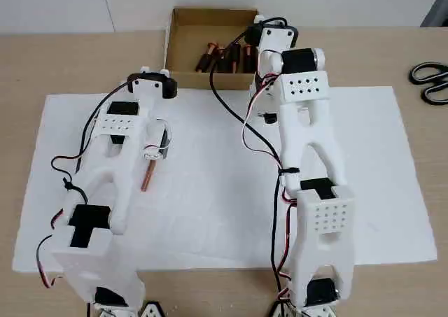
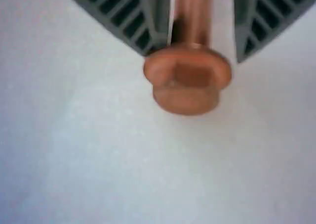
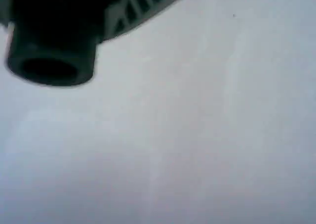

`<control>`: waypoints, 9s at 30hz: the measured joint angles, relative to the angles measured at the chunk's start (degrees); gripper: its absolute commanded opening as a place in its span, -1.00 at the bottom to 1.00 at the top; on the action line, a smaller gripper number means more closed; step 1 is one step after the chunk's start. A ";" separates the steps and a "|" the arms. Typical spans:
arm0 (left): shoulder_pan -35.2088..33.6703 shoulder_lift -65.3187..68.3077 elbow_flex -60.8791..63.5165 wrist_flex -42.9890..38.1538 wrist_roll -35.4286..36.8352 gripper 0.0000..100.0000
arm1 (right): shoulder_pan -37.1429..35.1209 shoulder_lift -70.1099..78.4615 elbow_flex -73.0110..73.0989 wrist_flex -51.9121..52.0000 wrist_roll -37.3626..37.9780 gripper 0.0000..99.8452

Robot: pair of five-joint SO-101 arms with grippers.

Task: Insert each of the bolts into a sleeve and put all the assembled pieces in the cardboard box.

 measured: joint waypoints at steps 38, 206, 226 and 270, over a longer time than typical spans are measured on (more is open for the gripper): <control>2.73 0.09 -6.77 7.56 1.76 -0.99 | 0.00 0.00 0.00 0.00 0.00 -0.99; 30.15 -80.79 57.05 -25.14 24.09 -0.99 | -26.55 -138.81 145.41 -65.14 -8.44 -0.99; 27.43 -80.35 51.16 -17.32 22.51 -0.59 | -26.37 -138.81 145.41 -65.14 -8.44 -0.99; -27.16 -80.35 52.13 0.09 5.01 -0.59 | -12.57 -42.99 76.75 -97.93 3.08 -0.99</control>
